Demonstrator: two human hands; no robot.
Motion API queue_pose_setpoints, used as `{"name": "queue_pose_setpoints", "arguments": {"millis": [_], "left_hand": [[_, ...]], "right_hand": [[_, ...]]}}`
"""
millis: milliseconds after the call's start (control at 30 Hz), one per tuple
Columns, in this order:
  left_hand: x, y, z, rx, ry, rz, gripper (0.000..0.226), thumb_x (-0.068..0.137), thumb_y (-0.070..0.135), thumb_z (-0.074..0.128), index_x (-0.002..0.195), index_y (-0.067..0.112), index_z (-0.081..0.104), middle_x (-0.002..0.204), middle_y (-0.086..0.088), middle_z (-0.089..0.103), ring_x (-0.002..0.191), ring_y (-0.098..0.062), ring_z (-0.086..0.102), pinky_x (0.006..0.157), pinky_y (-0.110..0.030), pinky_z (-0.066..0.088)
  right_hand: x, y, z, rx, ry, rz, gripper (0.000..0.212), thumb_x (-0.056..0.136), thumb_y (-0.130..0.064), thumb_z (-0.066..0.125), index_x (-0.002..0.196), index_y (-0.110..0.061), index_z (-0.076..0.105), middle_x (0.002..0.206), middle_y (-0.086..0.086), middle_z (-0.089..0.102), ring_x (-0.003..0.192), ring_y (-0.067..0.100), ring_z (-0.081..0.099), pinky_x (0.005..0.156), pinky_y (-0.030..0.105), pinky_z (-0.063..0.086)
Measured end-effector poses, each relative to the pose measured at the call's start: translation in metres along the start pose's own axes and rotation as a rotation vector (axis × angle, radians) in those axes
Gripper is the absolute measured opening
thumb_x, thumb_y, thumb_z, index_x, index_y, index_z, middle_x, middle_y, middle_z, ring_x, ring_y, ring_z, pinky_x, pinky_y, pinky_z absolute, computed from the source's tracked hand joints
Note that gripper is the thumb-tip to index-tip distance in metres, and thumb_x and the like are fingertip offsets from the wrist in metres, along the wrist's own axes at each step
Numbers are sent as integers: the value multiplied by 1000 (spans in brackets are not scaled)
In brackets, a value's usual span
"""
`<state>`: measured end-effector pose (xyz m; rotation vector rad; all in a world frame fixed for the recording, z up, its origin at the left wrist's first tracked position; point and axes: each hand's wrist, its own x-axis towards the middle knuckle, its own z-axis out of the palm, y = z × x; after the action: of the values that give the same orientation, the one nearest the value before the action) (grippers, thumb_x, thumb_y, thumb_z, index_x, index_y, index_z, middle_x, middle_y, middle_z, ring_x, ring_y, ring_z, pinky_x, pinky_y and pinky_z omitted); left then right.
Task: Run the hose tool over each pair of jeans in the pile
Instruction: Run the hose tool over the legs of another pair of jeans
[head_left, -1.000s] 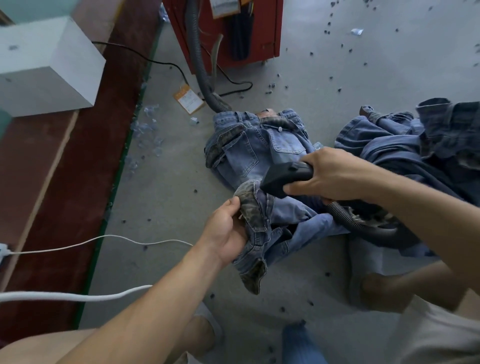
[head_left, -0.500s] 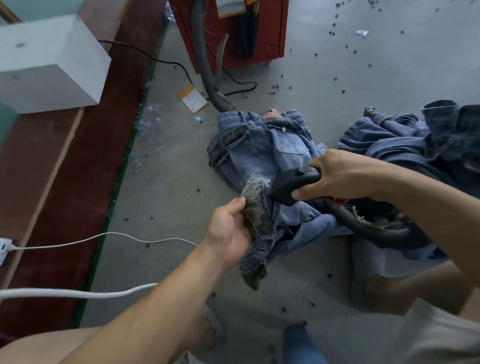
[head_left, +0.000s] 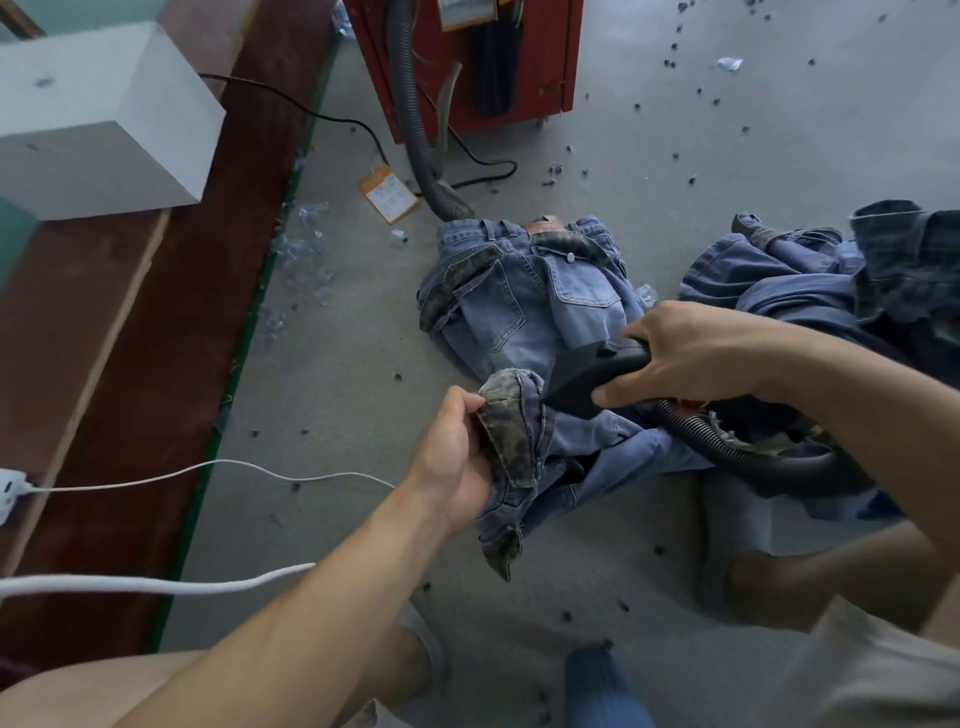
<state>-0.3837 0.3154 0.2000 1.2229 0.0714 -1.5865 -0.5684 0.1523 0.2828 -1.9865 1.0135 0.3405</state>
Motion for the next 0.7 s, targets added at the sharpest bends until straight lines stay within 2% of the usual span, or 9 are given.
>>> {"name": "queue_pose_setpoints", "arguments": {"millis": [133, 167, 300, 400, 467, 500, 567, 633, 700], "left_hand": [[2, -6, -1, -16, -51, -23, 57, 96, 24, 33, 140, -4, 54, 138, -27, 60, 118, -35, 62, 110, -48, 47], [3, -6, -2, -10, -49, -17, 56, 95, 24, 33, 138, -3, 56, 136, -27, 61, 116, -35, 62, 110, -49, 45], [2, 1, 4, 50, -68, -10, 45, 97, 30, 41, 116, 2, 71, 113, -22, 71, 102, -31, 67, 87, -38, 57], [1, -5, 13, 73, -11, 25, 47, 104, 37, 52, 131, -1, 62, 126, -28, 67, 108, -34, 66, 98, -47, 56], [1, -8, 12, 94, 23, 57, 30, 105, 32, 51, 117, 5, 60, 117, -25, 67, 104, -34, 63, 106, -54, 47], [0, -8, 11, 96, 26, 56, 21, 106, 28, 51, 101, 9, 58, 106, -20, 67, 97, -30, 63, 104, -55, 47], [-2, -6, 7, 91, 7, 39, 25, 106, 23, 51, 82, 17, 50, 88, -9, 64, 83, -21, 62, 89, -46, 51], [-4, -4, 3, 104, -15, 44, 30, 106, 21, 51, 77, 19, 46, 79, -4, 63, 75, -17, 61, 77, -36, 53], [-5, -1, 2, 126, -21, 76, 32, 106, 18, 50, 75, 18, 44, 76, -4, 61, 72, -16, 58, 74, -33, 50]], "right_hand": [[4, -6, 16, -32, -56, -12, 34, 80, -45, 84, 81, -14, 70, 59, 1, 69, 47, 13, 62, 49, 26, 50], [6, -8, 18, -16, -30, -10, 35, 81, -43, 84, 81, -12, 69, 56, 0, 68, 47, 14, 62, 51, 29, 51], [12, -15, 21, -56, 29, -24, 36, 80, -46, 83, 78, -14, 67, 51, -2, 65, 45, 14, 62, 53, 32, 50], [12, -17, 27, -92, 9, -54, 35, 79, -51, 81, 74, -21, 65, 52, -5, 66, 46, 11, 64, 48, 25, 46], [13, -17, 28, -102, 13, -66, 36, 79, -52, 81, 74, -20, 65, 51, -6, 66, 44, 9, 62, 46, 23, 44], [13, -15, 26, -103, 24, -69, 36, 79, -52, 81, 74, -20, 65, 50, -7, 65, 42, 8, 61, 45, 21, 43], [14, -10, 16, -78, 94, -47, 34, 80, -50, 82, 74, -21, 65, 49, -9, 65, 40, 8, 60, 40, 17, 40], [12, -3, -2, -10, 159, -5, 31, 80, -49, 84, 78, -22, 68, 52, -6, 67, 41, 9, 62, 38, 17, 41], [8, 4, -16, 4, 126, 6, 33, 78, -49, 85, 81, -20, 71, 57, -2, 70, 44, 13, 65, 40, 19, 45]]}}
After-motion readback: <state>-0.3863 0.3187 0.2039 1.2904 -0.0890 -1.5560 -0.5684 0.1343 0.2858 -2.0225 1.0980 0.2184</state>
